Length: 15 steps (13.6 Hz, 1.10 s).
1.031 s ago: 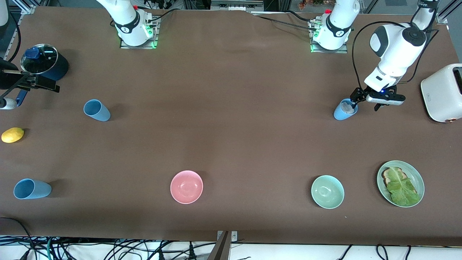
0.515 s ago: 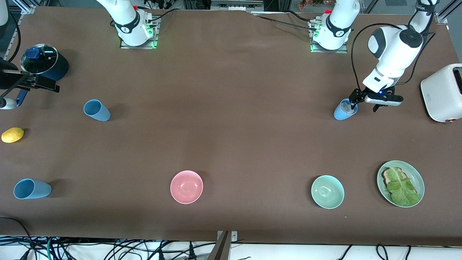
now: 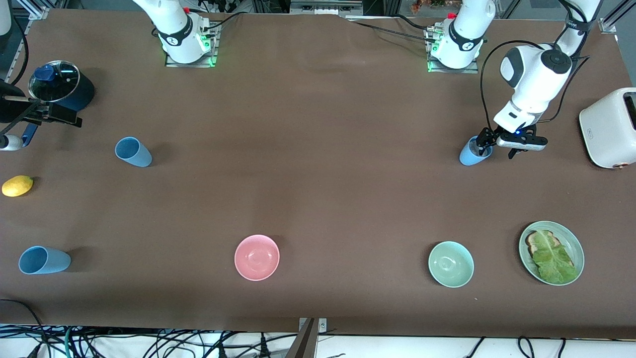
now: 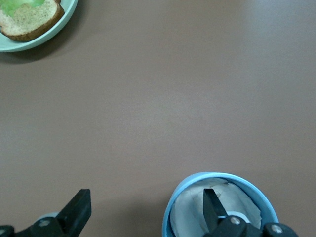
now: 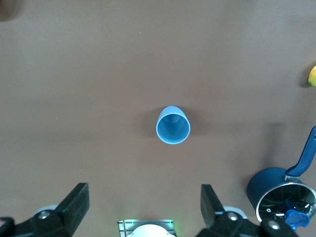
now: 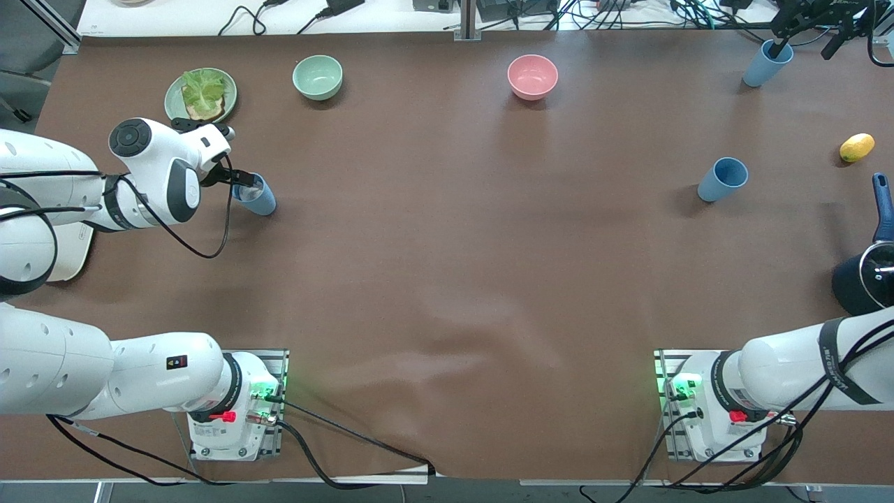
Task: Stack blue cups with both arms
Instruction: 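Lower the left gripper and close it on the cup rim, then lift the tissue cup with the left gripper toward the table middle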
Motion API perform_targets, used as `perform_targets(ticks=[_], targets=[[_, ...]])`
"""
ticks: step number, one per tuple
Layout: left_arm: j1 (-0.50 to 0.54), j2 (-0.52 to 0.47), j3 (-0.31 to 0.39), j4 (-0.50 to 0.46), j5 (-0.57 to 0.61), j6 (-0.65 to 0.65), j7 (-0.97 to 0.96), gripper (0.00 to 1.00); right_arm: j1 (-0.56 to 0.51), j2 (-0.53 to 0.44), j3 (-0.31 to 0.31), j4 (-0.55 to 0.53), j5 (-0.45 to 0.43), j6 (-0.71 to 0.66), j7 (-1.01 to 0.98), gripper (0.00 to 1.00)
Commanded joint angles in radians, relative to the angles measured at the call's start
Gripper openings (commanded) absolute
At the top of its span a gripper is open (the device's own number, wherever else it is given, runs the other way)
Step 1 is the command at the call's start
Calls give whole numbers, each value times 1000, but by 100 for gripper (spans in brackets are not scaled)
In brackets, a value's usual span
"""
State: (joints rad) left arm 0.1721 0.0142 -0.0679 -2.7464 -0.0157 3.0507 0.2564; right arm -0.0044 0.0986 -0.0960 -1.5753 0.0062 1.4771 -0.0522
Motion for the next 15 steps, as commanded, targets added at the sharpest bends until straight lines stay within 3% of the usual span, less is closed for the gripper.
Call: perform_targets(ticks=[1, 2, 3, 4, 5, 6, 15], targets=[[9, 9, -10, -1, -26, 23, 32, 100, -5, -8, 7, 3, 0, -12, -3, 100], [9, 12, -12, -1, -26, 23, 32, 100, -5, -8, 7, 6, 0, -12, -3, 100], [9, 12, -10, -1, -15, 23, 35, 93, -5, -8, 7, 3, 0, -12, -5, 100], [9, 10, -10, -1, -12, 23, 46, 70, -6, -8, 7, 6, 0, -12, -5, 100], [9, 10, -12, -1, -13, 23, 69, 21, -6, -8, 7, 6, 0, -12, -5, 100], [9, 10, -12, -1, -13, 23, 70, 3, -5, -8, 7, 6, 0, -12, -5, 100], [9, 9, -10, 14, -13, 13, 67, 0, -5, -8, 7, 3, 0, -17, -5, 100]])
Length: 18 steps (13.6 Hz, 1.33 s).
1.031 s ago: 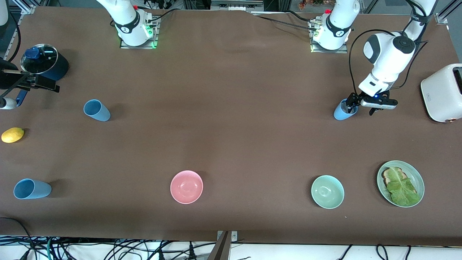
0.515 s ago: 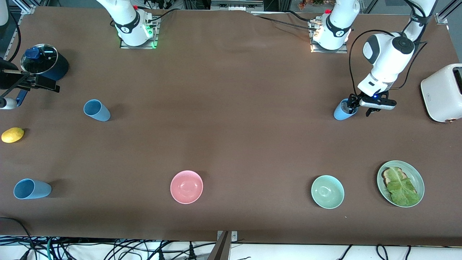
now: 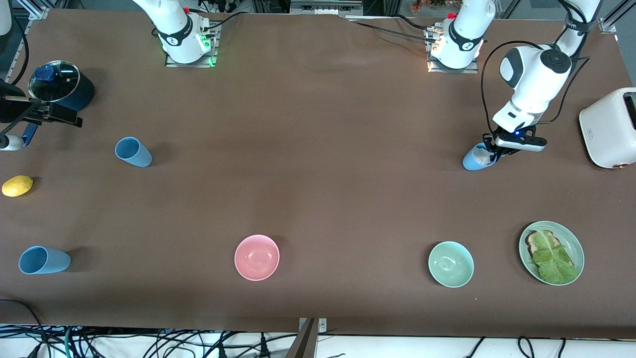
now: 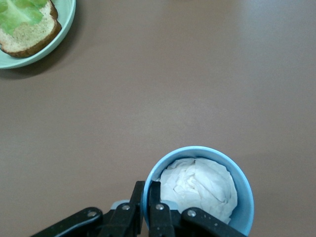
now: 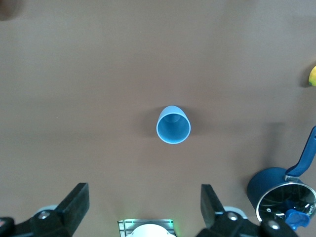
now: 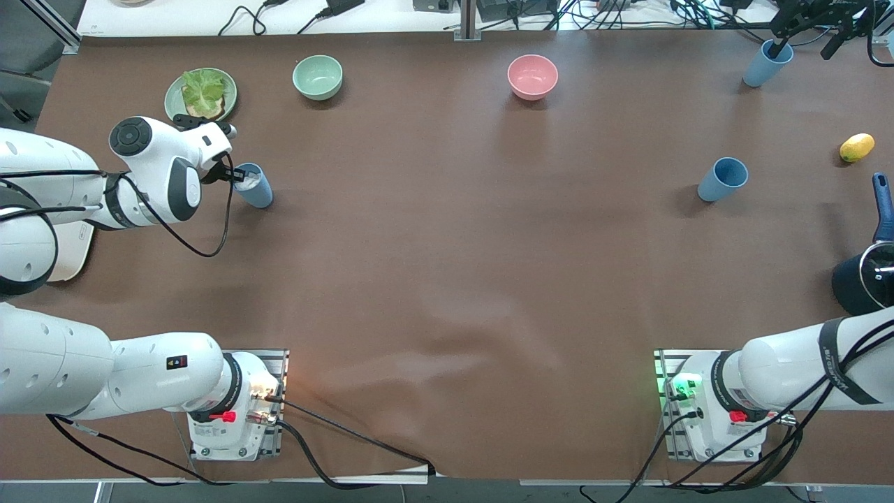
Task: Stack blue cups with both arms
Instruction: 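Lift the tissue cup with the left gripper toward the table middle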
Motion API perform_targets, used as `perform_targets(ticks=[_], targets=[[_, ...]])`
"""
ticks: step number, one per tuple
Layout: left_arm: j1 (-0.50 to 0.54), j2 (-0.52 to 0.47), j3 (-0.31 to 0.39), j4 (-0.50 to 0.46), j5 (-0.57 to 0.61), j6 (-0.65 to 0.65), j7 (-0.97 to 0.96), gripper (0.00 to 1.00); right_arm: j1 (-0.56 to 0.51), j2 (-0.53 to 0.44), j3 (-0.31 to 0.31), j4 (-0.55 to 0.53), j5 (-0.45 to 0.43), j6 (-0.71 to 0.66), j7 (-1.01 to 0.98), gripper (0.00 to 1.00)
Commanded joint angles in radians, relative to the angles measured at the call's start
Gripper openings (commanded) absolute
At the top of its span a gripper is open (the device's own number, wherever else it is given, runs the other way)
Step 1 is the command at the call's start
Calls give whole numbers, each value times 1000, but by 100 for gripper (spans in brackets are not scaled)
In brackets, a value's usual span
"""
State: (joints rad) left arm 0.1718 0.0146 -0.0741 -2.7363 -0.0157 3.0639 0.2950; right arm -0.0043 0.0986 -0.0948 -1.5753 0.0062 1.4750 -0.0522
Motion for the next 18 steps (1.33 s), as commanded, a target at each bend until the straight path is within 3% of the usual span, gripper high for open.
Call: perform_targets(ticks=[1, 3, 6, 12, 18], targets=[[9, 4, -6, 4, -13, -4, 29, 0, -5, -8, 6, 3, 0, -15, -5, 100], [9, -19, -6, 39, -13, -86, 30, 0, -5, -8, 6, 6, 0, -15, -5, 100], [9, -71, -7, 150, -13, -342, 30, 0, -5, -8, 6, 3, 0, -15, -5, 100], [5, -75, -6, 485, -18, -825, 19, 0, -6, -8, 6, 3, 0, -15, -8, 100], [-8, -58, -6, 754, -15, -1147, 9, 0, -8, -7, 3, 3, 1, -15, -9, 100]])
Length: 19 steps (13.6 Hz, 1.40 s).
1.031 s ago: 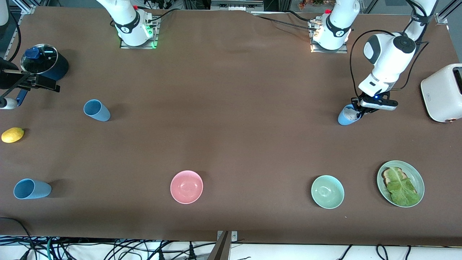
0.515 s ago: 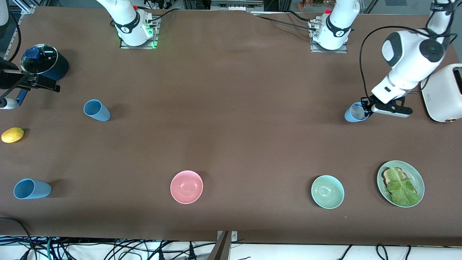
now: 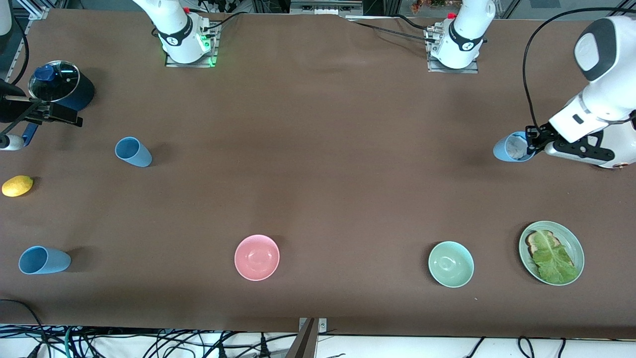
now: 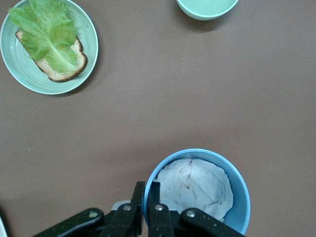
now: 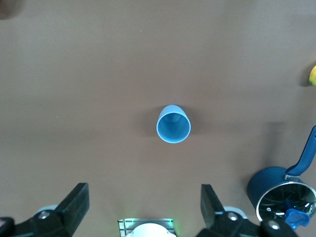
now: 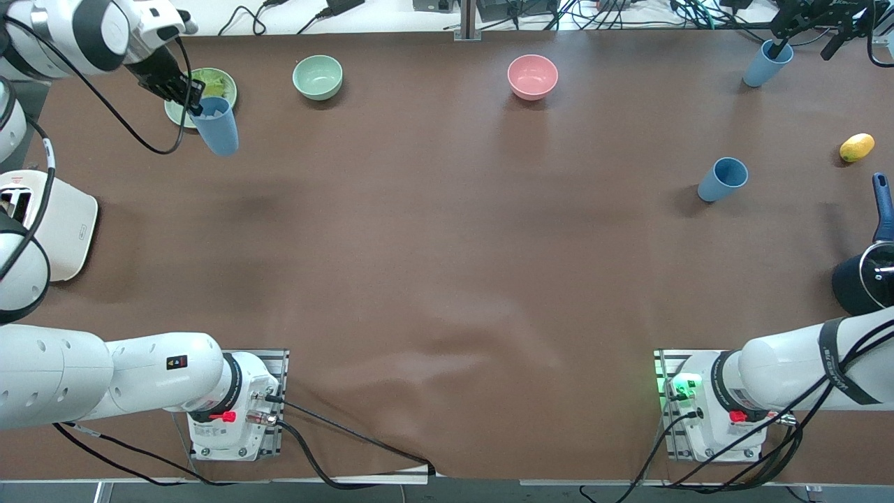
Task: Stack blue cups with both arms
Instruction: 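Lift the tissue cup with the left gripper toward the table middle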
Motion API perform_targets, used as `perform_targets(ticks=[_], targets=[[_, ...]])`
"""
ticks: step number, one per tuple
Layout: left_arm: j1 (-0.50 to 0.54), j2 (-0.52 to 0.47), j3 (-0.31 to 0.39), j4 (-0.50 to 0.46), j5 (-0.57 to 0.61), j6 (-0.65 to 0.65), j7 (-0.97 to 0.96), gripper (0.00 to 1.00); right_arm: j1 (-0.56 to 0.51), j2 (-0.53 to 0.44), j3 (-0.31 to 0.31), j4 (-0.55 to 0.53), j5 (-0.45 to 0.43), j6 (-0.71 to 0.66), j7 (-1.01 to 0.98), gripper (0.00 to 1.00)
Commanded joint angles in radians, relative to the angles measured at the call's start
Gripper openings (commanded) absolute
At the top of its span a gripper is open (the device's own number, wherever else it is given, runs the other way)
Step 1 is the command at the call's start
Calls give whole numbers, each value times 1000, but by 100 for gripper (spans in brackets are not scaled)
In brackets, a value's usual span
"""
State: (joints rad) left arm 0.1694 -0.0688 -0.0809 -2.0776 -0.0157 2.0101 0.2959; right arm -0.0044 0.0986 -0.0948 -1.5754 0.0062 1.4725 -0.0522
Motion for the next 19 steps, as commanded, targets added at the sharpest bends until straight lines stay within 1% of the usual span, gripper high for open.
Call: perform_targets(ticks=[1, 3, 7, 8, 11, 12, 15, 19], targets=[[-11, 30, 1, 132, -15, -132, -3, 0, -8, -7, 3, 3, 1, -12, -11, 100], [-21, 38, 1, 178, -13, -187, -41, 0, -9, -7, 3, 3, 1, -12, -11, 100], [-73, 41, -2, 205, -13, -198, -142, 0, -9, -7, 1, 3, 0, -12, -12, 100], [-91, 44, -10, 212, -13, -198, -183, 0, -9, -7, 1, 3, 1, -12, -14, 100], [-108, 61, -72, 238, -15, -198, -317, 0, -12, -5, 1, 3, 1, -12, -14, 100], [-135, 67, -83, 252, -13, -201, -380, 0, -12, -5, 1, 3, 1, -12, -15, 100], [-258, 102, -83, 290, -15, -202, -611, 0, -14, -5, 0, 3, 1, -12, -15, 100], [-411, 174, -83, 370, -18, -202, -898, 0, -14, -5, 0, 3, 1, -12, -15, 100]])
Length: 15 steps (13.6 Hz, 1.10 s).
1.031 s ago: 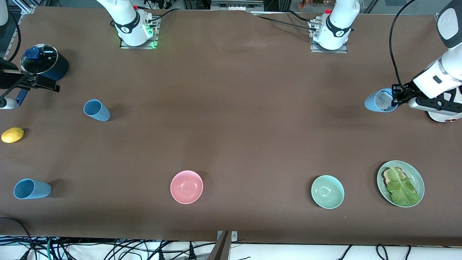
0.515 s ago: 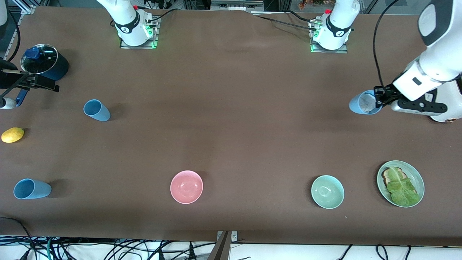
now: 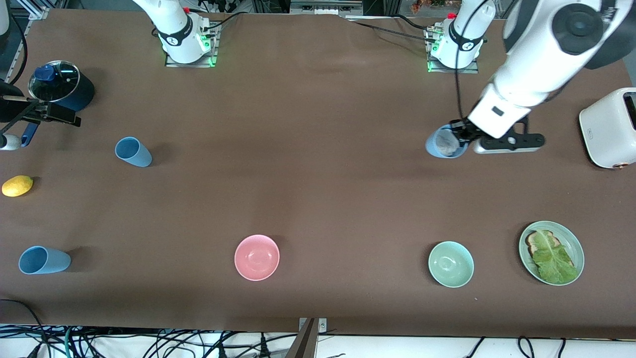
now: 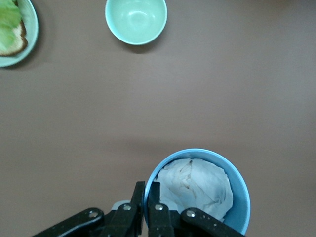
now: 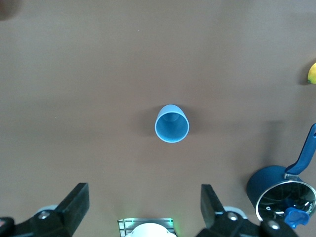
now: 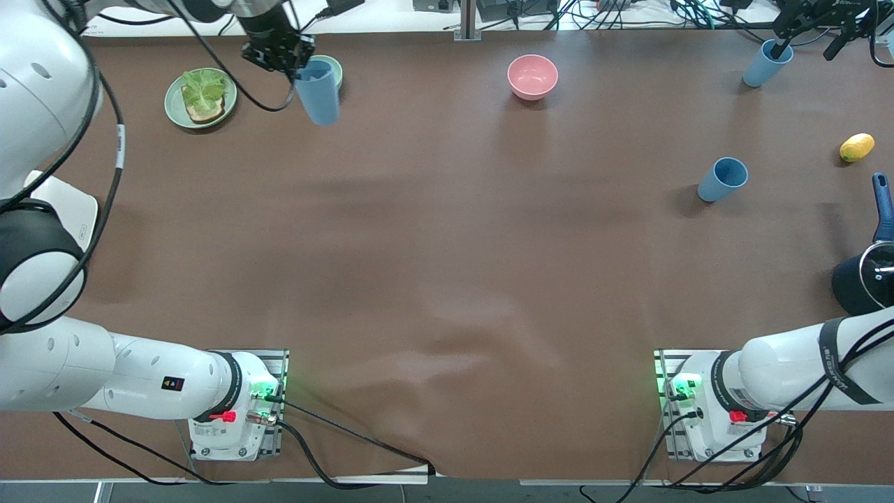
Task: Stack blue cups with both arms
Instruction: 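Carry the cup to the table middle and lower it down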
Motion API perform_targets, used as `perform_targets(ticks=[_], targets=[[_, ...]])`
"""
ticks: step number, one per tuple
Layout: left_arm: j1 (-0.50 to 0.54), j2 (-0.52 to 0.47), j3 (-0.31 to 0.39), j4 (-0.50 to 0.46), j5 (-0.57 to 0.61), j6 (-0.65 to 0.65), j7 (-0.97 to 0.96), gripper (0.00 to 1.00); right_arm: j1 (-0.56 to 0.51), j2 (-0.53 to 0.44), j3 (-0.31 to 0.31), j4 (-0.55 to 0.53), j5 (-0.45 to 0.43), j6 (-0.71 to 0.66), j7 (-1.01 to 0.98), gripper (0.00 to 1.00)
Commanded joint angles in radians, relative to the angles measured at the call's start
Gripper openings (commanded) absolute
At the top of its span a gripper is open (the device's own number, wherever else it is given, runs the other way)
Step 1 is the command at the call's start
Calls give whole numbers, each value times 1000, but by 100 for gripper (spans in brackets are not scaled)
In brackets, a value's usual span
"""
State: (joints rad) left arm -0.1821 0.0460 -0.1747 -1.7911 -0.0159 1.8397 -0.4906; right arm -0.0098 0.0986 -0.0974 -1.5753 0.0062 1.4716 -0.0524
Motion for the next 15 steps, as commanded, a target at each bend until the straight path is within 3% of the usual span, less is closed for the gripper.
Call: perform_targets(ticks=[1, 9, 15], targets=[[-92, 80, 11, 110, -18, -30, -176, 0, -9, -5, 2, 3, 1, -11, -15, 100], [-341, 296, 18, 334, -13, -28, -653, 0, -13, -5, 2, 3, 1, -11, -15, 100], [-428, 443, 23, 355, 142, 58, -832, 0, -13, -5, 2, 3, 1, -11, -17, 100]])
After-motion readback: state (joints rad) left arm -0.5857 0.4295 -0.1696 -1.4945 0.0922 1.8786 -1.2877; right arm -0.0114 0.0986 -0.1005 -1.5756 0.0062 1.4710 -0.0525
